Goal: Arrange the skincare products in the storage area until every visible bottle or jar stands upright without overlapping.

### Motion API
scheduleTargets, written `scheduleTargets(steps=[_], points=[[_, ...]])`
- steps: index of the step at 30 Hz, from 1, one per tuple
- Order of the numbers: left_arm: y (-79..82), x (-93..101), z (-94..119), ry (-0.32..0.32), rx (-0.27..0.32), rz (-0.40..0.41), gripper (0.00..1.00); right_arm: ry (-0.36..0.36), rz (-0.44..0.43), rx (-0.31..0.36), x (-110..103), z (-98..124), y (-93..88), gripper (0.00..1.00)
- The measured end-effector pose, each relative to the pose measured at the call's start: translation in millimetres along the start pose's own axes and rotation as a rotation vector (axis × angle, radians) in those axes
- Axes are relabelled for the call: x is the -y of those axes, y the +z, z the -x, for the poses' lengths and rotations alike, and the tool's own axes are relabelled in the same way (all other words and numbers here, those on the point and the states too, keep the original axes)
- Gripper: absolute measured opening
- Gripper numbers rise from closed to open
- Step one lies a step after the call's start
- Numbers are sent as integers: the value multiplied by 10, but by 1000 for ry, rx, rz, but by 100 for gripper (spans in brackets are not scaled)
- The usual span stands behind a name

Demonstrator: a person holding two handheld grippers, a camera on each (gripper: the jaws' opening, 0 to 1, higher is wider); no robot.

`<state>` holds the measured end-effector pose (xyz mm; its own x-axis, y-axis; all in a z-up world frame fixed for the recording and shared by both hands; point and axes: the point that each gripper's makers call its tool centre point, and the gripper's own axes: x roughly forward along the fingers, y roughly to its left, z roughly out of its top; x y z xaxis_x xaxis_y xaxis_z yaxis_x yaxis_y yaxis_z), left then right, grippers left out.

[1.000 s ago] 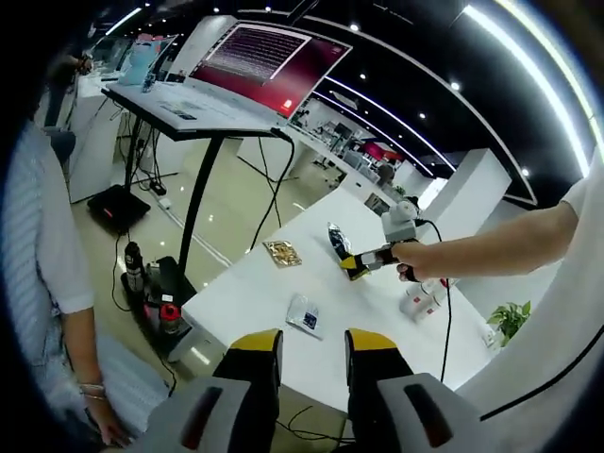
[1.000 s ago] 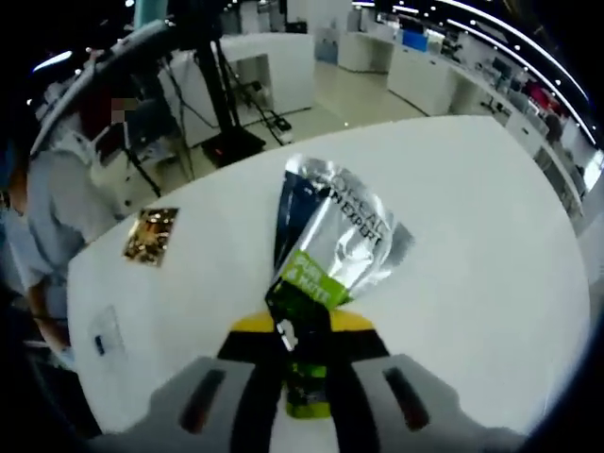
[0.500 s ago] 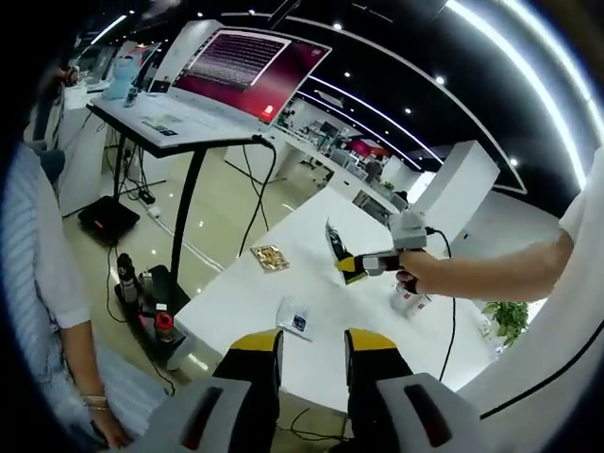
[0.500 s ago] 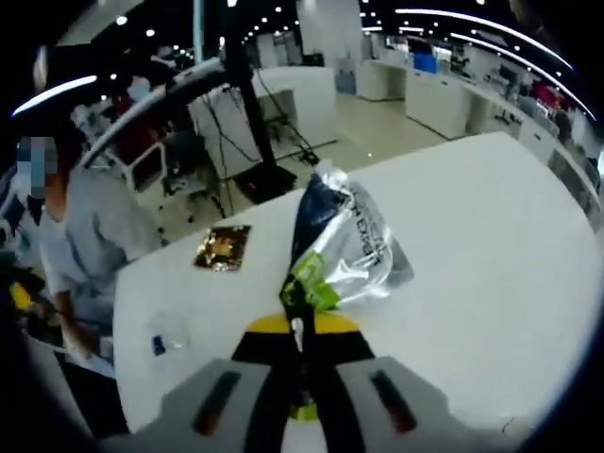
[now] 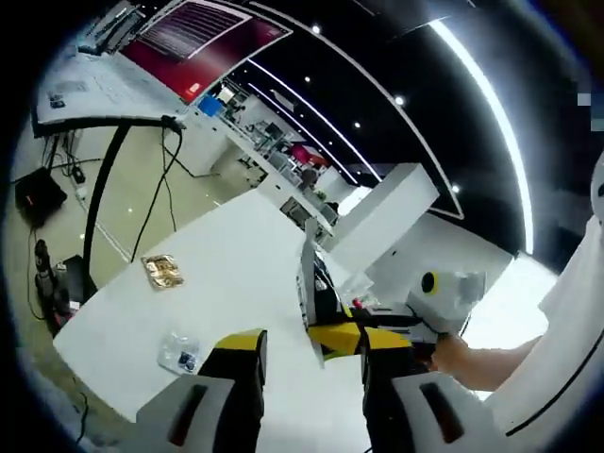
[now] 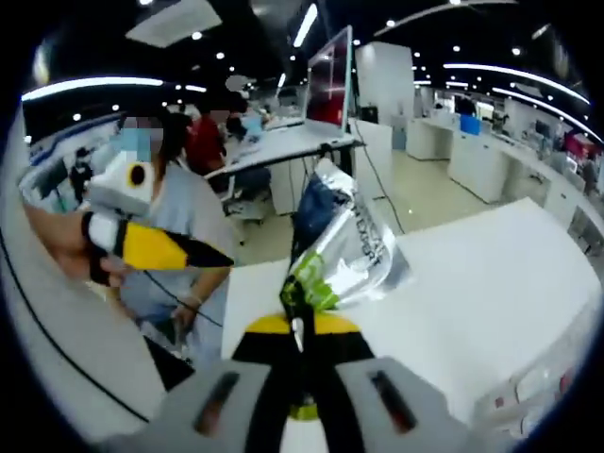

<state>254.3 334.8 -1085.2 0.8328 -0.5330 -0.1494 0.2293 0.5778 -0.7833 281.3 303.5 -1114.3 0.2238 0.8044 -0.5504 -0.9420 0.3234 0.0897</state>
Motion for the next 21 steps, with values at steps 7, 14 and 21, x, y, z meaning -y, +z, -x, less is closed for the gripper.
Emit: scheduleTargets(steps=[7,14,21], points=[[-50,223,-445,-94,-53,9,48,-21,143,-42,-68,261,-151,3],[-259,382,-584,-171,-147,76,19,-73,240,-86,-111,430,-305,4],[-319,499,-587,-230,-154,123,11,-120,240,-53,-92,551,-334,11]])
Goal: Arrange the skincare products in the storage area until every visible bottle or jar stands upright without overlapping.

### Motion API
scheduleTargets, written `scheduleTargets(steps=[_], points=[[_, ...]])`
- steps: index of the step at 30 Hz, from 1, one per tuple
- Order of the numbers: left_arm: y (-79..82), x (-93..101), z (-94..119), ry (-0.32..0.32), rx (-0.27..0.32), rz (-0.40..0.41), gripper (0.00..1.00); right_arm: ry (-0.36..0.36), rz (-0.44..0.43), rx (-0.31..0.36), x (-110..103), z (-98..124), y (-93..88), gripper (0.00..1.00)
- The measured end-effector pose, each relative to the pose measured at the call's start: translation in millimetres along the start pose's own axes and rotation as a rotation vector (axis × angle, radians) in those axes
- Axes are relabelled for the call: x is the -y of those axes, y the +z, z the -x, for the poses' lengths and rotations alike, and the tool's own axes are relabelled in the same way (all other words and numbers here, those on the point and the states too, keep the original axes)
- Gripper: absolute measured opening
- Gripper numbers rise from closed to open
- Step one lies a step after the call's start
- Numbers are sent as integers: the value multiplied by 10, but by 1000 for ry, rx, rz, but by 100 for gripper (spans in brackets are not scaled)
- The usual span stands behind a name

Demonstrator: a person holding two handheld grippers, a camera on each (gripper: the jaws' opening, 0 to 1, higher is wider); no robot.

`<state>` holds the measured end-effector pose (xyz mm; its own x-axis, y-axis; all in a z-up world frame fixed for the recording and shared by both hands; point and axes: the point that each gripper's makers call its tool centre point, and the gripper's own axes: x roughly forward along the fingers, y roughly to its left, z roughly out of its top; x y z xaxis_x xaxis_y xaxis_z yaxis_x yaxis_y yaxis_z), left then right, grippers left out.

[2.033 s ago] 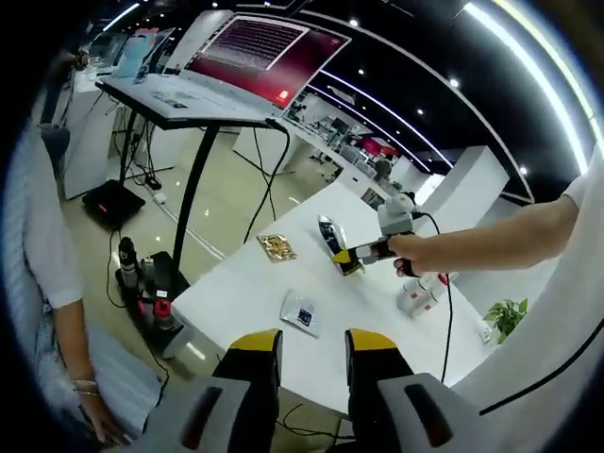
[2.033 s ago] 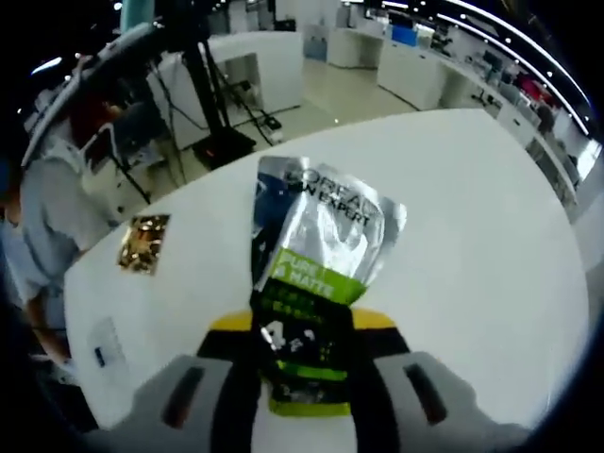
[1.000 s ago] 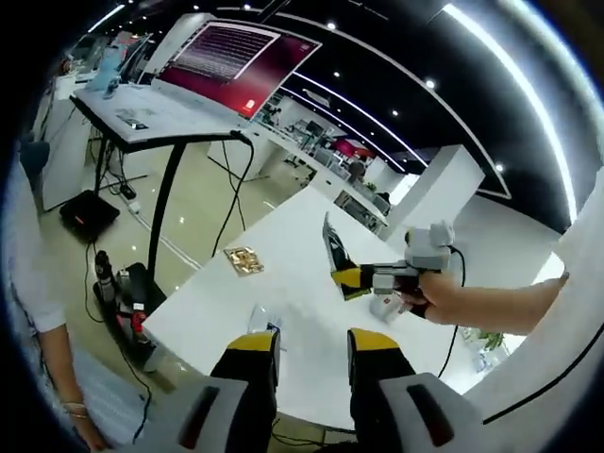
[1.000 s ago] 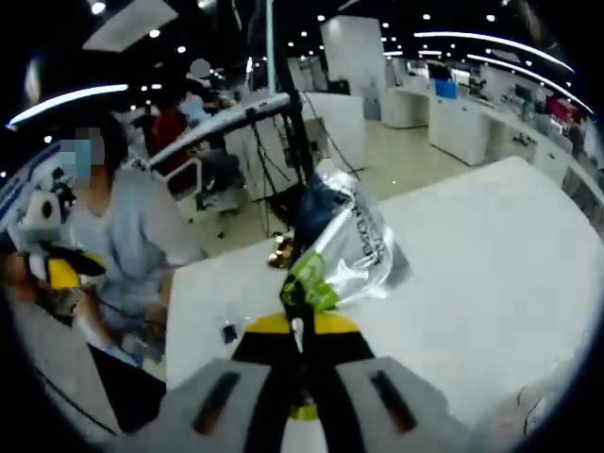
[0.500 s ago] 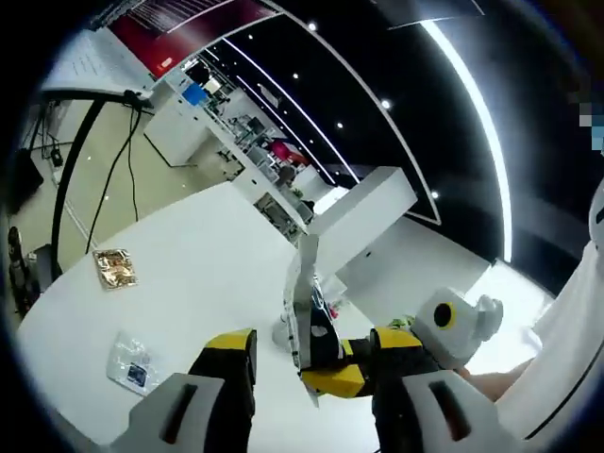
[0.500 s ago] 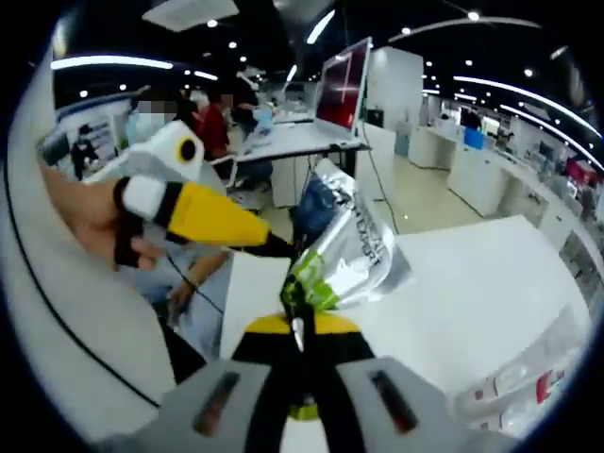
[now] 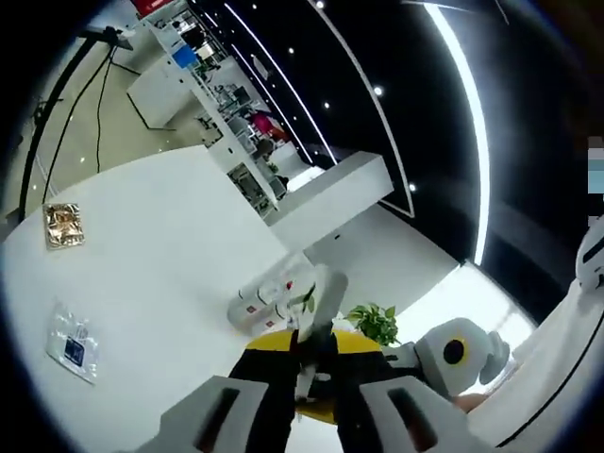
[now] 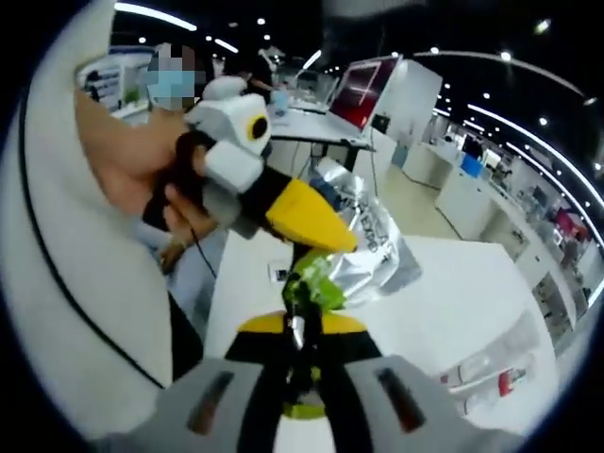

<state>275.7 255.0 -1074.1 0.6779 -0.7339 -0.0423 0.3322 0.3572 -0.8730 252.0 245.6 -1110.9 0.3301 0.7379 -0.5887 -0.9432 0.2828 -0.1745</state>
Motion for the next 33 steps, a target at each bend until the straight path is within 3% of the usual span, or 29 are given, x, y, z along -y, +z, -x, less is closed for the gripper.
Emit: scheduleTargets(steps=[5,11,14,15,18,21,22,24,27,29,33], points=[[44,111,-81,-26,12,-20,8,-27,-106,51,97,88,-38,26],[103,245,-129,-64,-2,-65,5,-14,-356,165,195,280,-10,44],[135,320,-131,-95,-8,-89,5,-24,-413,193,262,350,-31,52],[129,434,-115,-153,-29,-141,5,-7,-416,225,263,398,-23,55],[81,504,-77,-177,-75,-166,5,2,-440,270,257,451,3,66],[-9,557,-34,-226,-149,-179,5,43,-568,354,239,503,92,75],[-34,637,-15,-278,-182,-172,5,64,-623,400,229,533,144,77],[-38,752,4,-343,-200,-183,5,141,-698,448,145,557,217,76],[-21,911,16,-424,-211,-162,5,207,-719,478,58,585,293,63],[-26,1028,7,-483,-237,-158,5,305,-737,537,-40,668,445,49],[-10,1026,-42,-489,-252,-171,4,457,-781,559,-203,771,574,15]])
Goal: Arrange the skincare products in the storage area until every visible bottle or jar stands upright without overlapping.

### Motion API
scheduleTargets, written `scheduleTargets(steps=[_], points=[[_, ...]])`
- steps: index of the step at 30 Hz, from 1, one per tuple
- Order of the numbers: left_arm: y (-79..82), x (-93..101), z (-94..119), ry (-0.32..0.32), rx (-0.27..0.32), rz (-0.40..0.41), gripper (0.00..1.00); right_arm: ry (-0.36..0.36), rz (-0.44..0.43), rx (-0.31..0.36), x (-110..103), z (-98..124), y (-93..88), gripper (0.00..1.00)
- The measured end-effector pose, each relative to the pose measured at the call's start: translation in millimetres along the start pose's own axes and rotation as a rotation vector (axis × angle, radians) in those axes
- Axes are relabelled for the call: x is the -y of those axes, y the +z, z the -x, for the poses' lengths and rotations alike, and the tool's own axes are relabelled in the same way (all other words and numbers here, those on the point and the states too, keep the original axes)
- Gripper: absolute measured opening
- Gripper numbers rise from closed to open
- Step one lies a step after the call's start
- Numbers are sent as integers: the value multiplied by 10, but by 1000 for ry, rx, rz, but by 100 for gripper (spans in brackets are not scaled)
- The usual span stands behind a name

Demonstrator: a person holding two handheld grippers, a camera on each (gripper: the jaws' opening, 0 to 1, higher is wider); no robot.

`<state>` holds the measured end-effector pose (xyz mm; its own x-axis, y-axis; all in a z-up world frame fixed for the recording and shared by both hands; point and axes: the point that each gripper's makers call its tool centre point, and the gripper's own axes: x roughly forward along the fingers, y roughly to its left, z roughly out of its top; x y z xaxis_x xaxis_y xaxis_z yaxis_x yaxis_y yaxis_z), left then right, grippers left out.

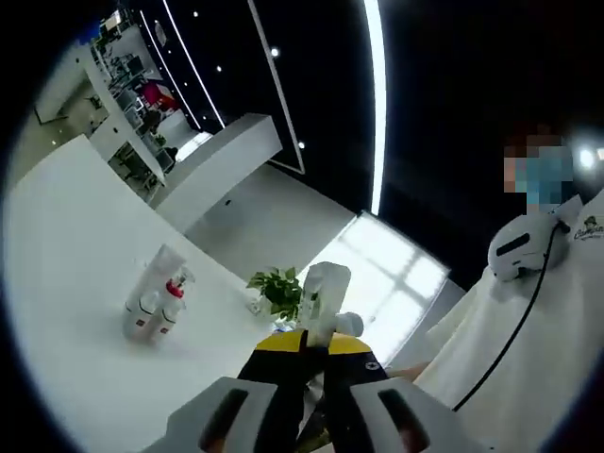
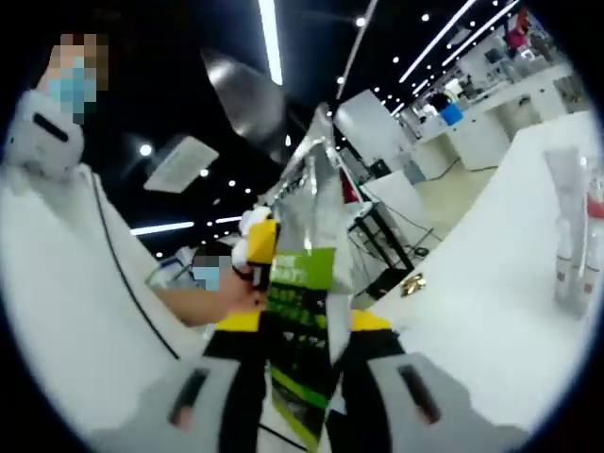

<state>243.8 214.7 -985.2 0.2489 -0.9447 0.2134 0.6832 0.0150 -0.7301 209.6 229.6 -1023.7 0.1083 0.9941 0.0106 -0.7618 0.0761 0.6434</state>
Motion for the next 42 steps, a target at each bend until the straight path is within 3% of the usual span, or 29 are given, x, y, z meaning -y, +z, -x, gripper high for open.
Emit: scheduleTargets(steps=[1,2,3,5,6,8,10,14,17,19,20,21,22,23,24,25,26,29,30,32,34,35,38,42], points=[[-3,17,-4,-11,-4,8,4,49,-26,1,-82,-3,8,6],[3,21,-14,-17,-10,3,4,60,-21,14,-103,-5,31,5],[20,37,-13,-29,-5,18,5,24,-5,15,-45,5,33,1],[56,-27,-5,6,13,13,5,-4,-8,57,23,42,111,0],[62,-52,-9,15,20,19,6,12,-81,61,22,62,122,0],[48,-71,-22,18,22,28,8,-12,-41,85,79,81,164,0],[9,-108,-32,31,8,41,9,-10,-60,108,97,96,218,0],[-41,-98,-35,29,-25,3,2,-16,-65,113,130,84,281,0],[-22,-139,-37,45,-44,-25,1,-22,-61,106,175,87,321,5],[-46,-178,-8,55,-86,-23,1,-81,-39,184,293,135,476,17],[-64,-246,35,81,-122,-30,1,-67,-71,217,290,185,553,13],[-48,-254,52,76,-123,-20,1,-19,-110,208,241,219,565,1],[-41,-253,58,71,-123,-15,1,-56,-99,200,326,233,569,1],[-21,-160,47,21,-113,24,1,-61,-95,195,332,225,559,0],[-27,-260,34,61,-116,20,1,-65,-91,190,339,216,549,0],[-10,-276,23,56,-96,40,2,-67,-120,205,358,223,564,0],[26,-218,1,12,-56,100,3,-44,-140,228,332,233,592,0],[-29,-122,-4,-45,-57,185,14,-33,-180,327,334,277,741,0],[-112,-155,-11,-14,-73,143,14,-36,-189,351,357,303,782,0],[-254,-177,-21,9,-110,150,7,-47,-180,350,372,294,786,0],[-221,-146,-38,-18,-57,209,1,-33,-189,345,349,246,779,0],[-179,-204,-25,4,-25,205,1,-41,-183,355,350,251,799,0],[-221,-265,5,36,-39,177,0,-98,-118,309,414,241,754,1],[-154,-314,30,48,-35,166,0,-132,-139,330,511,320,755,8]])
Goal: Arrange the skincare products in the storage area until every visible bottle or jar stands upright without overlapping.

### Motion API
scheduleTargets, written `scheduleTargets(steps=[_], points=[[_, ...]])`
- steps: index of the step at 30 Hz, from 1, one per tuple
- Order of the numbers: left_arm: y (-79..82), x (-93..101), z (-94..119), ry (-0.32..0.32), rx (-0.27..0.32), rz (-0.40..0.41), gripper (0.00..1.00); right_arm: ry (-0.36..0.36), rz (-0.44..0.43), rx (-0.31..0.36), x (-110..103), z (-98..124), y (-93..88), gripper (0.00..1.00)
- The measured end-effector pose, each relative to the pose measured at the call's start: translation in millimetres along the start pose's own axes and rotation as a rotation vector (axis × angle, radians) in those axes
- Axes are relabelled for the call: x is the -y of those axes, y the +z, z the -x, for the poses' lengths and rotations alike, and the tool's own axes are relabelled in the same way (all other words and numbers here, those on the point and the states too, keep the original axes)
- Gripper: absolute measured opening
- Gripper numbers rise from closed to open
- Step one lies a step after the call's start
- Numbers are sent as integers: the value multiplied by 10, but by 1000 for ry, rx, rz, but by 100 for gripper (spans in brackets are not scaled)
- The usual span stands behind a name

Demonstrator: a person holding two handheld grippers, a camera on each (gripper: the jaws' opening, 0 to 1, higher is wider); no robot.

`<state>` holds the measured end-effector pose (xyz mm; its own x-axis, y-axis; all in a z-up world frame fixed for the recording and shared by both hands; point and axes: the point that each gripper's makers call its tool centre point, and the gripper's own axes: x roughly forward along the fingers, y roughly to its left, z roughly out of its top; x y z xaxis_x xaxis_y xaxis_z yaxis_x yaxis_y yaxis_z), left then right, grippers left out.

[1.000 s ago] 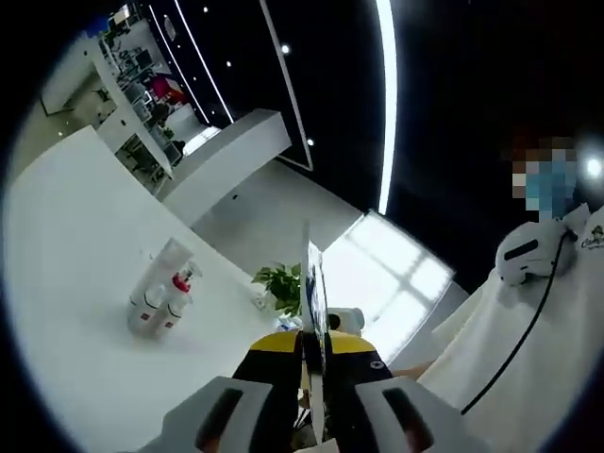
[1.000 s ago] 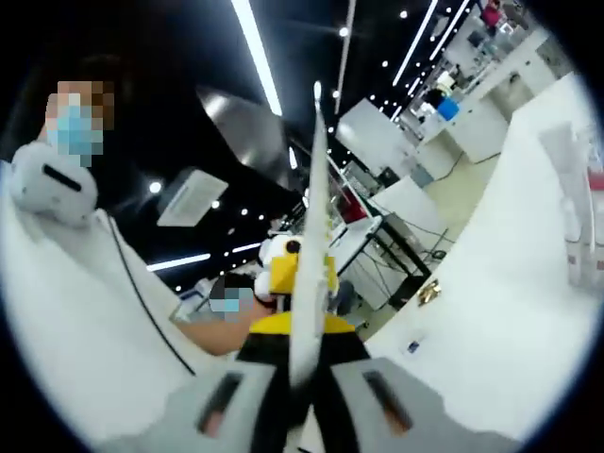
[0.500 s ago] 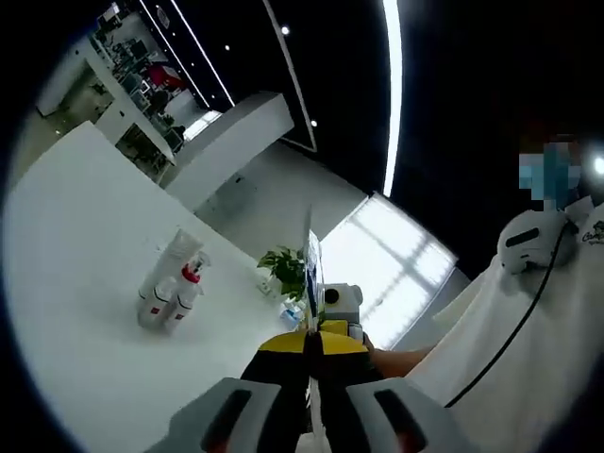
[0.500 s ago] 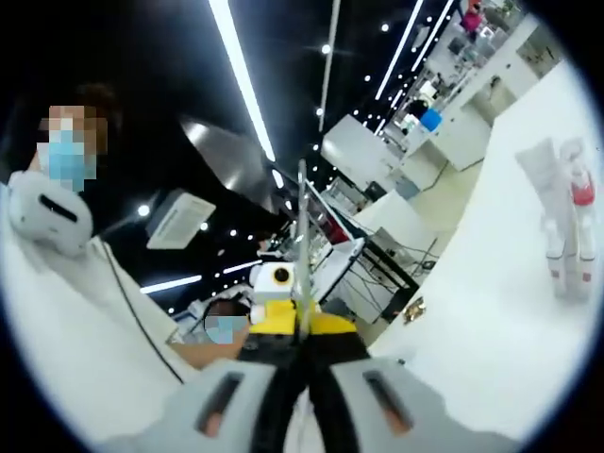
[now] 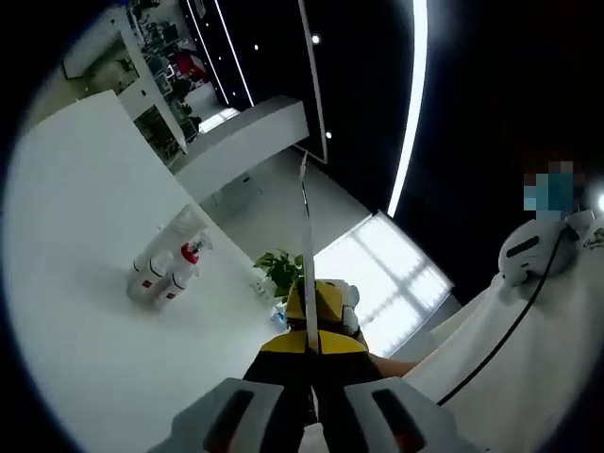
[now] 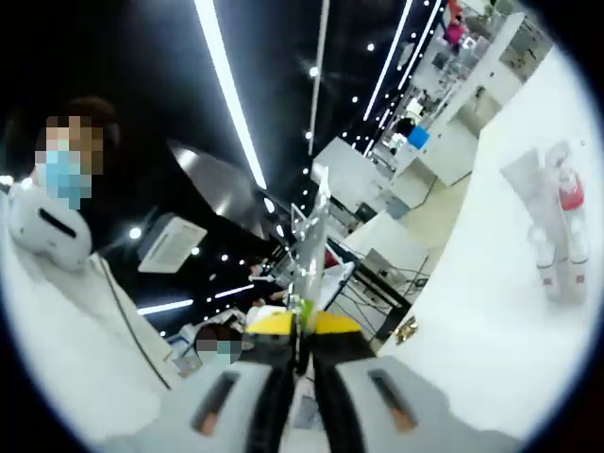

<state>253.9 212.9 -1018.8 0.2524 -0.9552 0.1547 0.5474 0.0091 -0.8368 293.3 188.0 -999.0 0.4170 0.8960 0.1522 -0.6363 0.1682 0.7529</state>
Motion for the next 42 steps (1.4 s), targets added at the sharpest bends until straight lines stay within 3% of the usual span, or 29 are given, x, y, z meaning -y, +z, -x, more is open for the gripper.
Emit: scheduleTargets(steps=[8,20,35,42], points=[[243,-177,85,23,35,-4,0,-81,5,29,118,196,56,20],[378,-550,44,68,8,12,0,-227,-33,19,225,498,-158,22],[514,-1320,49,208,-19,56,0,-361,-87,16,303,933,-293,22],[640,-1678,-54,234,-28,85,0,-407,-103,36,312,1109,-320,22]])
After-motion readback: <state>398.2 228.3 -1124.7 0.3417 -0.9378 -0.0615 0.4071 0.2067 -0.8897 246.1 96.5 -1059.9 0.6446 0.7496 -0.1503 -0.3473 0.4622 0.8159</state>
